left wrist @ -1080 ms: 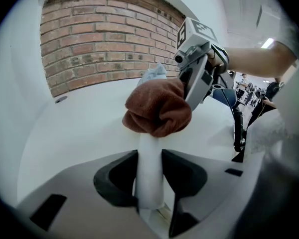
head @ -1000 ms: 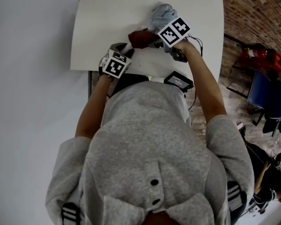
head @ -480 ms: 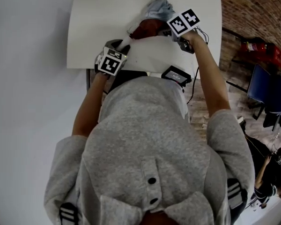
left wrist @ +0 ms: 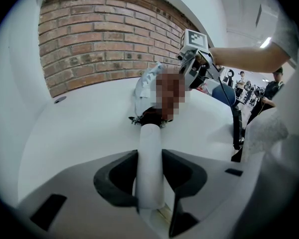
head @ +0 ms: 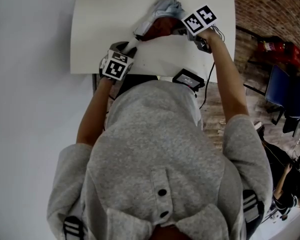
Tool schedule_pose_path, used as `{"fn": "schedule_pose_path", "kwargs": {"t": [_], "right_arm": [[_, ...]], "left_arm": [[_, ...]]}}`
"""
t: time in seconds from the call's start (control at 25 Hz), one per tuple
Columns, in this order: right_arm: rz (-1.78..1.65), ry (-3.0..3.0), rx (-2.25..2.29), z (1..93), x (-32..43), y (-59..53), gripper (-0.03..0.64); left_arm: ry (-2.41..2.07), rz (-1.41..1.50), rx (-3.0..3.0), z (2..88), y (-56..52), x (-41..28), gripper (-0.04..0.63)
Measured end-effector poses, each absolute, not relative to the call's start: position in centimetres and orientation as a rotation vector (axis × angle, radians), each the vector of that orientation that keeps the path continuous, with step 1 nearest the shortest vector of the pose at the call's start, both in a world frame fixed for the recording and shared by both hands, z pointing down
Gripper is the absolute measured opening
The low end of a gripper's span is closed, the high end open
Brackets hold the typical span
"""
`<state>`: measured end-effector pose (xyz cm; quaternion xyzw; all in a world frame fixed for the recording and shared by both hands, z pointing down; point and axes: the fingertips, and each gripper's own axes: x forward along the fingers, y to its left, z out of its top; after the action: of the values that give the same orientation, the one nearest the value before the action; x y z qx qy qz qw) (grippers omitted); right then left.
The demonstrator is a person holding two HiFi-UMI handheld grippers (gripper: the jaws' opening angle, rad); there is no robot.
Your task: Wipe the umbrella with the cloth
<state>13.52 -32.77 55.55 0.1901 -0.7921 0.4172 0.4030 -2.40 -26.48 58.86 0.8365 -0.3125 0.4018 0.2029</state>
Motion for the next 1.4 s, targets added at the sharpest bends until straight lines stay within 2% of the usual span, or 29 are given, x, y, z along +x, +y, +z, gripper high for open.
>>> {"fn": "schedule_pose_path", "kwargs": {"t": [0.8,1.08,1.4], "right_arm": [[1.181,-2.138,0.362,52.2,15.0,-27.4,0.091],[1.151,-2.296,0.297,50.4,11.4,-23.2,0.089],[1.139,-2.585,0.47,47.3,6.0,-22.8,0.089]], "left_arm": [[-0.881,1.132,2.321,59.3,-26.8,-2.4,0.156],[-0.913,1.139,2.296,59.6,-26.7,-2.2,0.156],[-0.979,0.846,2.352,56.9,-25.2,-1.6,0.183]]}}
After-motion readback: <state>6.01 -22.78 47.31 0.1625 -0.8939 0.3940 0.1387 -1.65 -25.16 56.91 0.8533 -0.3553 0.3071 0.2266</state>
